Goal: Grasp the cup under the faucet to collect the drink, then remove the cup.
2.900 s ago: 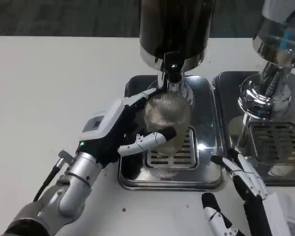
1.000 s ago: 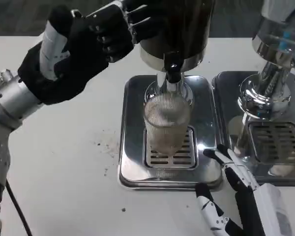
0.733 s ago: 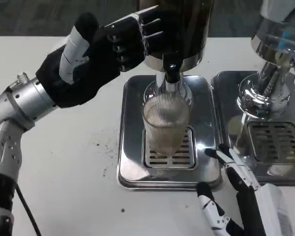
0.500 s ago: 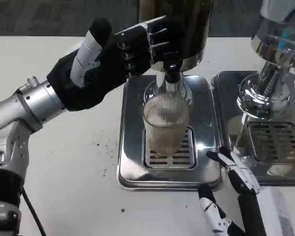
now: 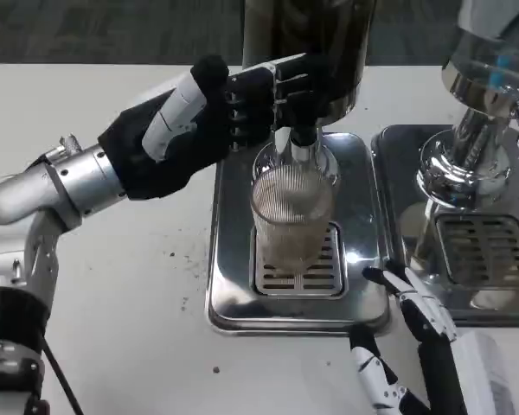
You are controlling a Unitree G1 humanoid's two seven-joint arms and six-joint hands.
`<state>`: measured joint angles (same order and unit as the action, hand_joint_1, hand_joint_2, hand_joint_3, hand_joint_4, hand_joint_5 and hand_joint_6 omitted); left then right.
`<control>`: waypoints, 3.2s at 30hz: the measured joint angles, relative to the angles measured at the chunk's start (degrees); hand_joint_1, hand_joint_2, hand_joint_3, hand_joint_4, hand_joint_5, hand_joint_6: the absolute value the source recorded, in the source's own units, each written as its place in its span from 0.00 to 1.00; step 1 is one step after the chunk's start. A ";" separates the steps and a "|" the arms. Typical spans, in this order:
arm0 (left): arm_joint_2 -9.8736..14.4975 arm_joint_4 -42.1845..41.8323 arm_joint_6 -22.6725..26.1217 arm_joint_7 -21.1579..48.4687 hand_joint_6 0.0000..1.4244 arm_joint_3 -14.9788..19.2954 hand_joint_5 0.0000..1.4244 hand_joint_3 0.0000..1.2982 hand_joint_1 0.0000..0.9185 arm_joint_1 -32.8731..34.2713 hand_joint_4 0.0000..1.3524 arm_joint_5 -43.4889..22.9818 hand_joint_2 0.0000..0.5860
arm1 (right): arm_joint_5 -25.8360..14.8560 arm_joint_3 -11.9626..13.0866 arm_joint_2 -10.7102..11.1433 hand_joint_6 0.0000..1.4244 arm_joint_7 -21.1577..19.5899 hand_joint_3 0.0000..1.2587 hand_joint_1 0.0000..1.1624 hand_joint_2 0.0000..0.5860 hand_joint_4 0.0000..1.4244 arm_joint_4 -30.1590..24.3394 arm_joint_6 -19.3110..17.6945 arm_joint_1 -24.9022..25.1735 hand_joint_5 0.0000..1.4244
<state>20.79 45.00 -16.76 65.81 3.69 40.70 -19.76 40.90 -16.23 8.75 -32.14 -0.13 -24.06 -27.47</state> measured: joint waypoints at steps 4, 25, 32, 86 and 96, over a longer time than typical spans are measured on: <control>0.05 1.03 -3.50 0.14 0.03 -0.13 0.08 0.09 0.00 0.23 0.05 1.22 0.09 | -0.13 -0.02 -0.03 0.19 0.00 0.21 0.17 0.69 0.08 0.00 0.00 -0.01 0.10; 1.17 9.24 -21.27 -2.85 0.00 -0.47 0.08 0.12 0.00 2.16 0.08 9.35 0.09 | -1.40 -0.04 0.04 0.19 0.01 0.21 0.17 0.69 0.08 0.28 -0.34 0.03 0.10; 1.18 11.14 -24.01 -3.30 0.00 -0.58 0.07 0.12 0.00 2.74 0.07 10.39 0.09 | -1.68 0.00 0.05 0.19 0.01 0.21 0.17 0.69 0.08 0.51 -0.53 0.06 0.10; 4.23 15.39 -42.84 -14.74 0.00 -10.20 0.04 0.10 0.00 4.07 0.02 18.53 0.08 | -16.37 3.61 1.37 0.11 10.33 0.07 0.42 0.41 0.02 0.50 -4.69 2.63 0.06; 5.20 15.14 -43.71 -16.02 0.00 -11.56 0.04 0.10 0.00 4.00 0.02 18.61 0.08 | -24.14 6.44 2.72 0.09 22.71 0.01 0.51 0.38 0.00 0.40 -2.70 8.60 0.01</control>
<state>25.98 60.14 -60.47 49.79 -7.87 44.70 -1.15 16.76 -9.79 11.48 -9.44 0.28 -26.76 -18.87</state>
